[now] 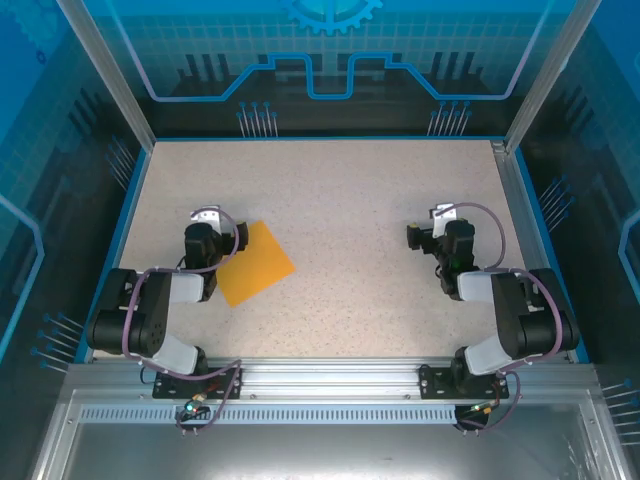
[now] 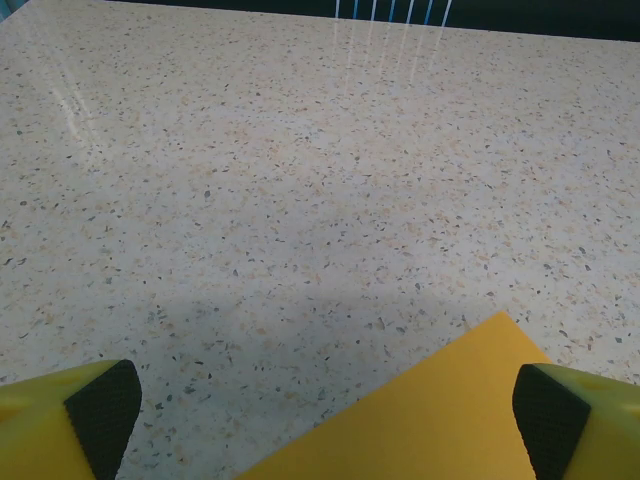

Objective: Fold a paper plane with a square sheet of paper (pick it up from the middle)
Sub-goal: Move the square sheet of paper to the center of the table.

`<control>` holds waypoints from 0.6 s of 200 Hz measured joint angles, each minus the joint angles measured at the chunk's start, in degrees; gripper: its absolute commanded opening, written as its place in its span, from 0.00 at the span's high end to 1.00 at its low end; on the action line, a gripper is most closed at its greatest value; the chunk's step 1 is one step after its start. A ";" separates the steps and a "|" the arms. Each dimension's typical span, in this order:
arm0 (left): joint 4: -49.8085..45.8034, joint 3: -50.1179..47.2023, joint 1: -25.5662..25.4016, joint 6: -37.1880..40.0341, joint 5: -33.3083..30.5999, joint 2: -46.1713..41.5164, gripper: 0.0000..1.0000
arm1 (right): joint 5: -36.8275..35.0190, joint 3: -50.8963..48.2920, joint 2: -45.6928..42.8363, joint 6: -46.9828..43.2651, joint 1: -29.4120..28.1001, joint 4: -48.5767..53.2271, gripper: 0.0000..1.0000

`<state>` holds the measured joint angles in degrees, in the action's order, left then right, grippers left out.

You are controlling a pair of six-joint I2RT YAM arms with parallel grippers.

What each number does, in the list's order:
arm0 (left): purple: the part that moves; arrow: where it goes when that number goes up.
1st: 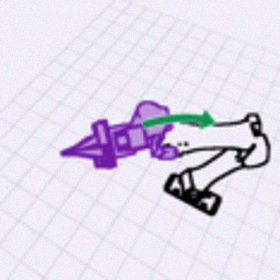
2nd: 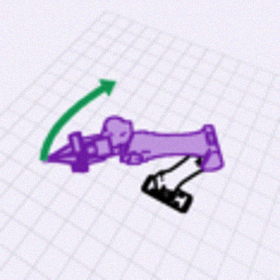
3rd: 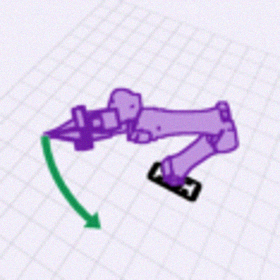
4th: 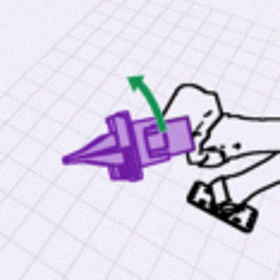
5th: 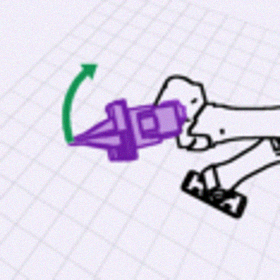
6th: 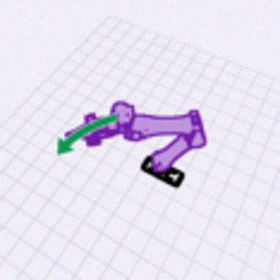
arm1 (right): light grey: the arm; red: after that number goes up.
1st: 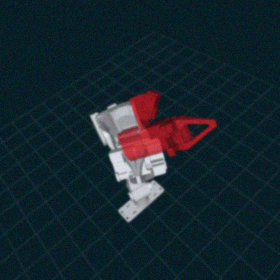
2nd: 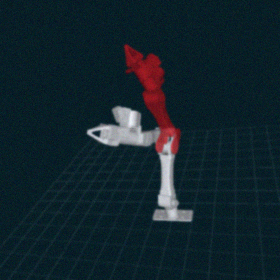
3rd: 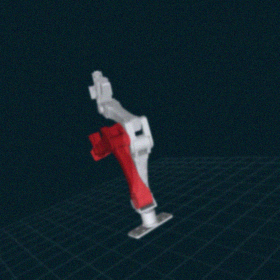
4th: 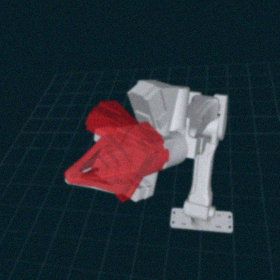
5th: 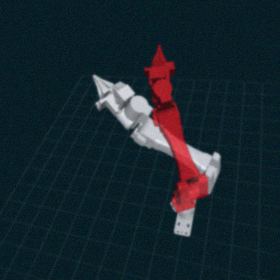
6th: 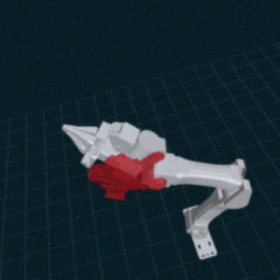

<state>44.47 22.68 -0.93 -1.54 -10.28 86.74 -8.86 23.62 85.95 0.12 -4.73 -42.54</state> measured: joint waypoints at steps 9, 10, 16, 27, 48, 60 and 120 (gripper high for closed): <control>0.00 0.00 0.00 0.00 0.00 0.00 0.01 | 0.59 0.00 0.00 0.02 0.02 0.02 0.01; 0.00 0.00 0.00 0.02 0.02 0.00 0.01 | 0.66 0.00 0.00 0.00 0.04 0.02 0.01; 0.00 0.00 0.00 0.02 0.00 0.00 0.01 | 1.01 0.00 0.00 0.02 0.09 0.02 0.01; 0.00 0.02 0.00 0.02 0.00 0.00 0.01 | 1.51 0.00 0.00 0.02 0.26 0.02 0.01; 0.00 0.00 0.00 0.02 0.00 0.00 0.01 | 2.05 0.00 0.00 0.00 0.26 0.02 0.01; 0.00 0.02 0.00 0.00 0.00 0.00 0.01 | 2.08 0.00 0.00 0.00 0.28 0.02 0.01; 0.00 0.02 0.00 0.00 0.00 0.00 0.01 | 2.10 0.00 0.00 0.02 0.28 0.02 0.01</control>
<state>44.47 22.70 -0.93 -1.54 -10.28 86.74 -6.76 23.62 85.95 0.14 -4.45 -42.52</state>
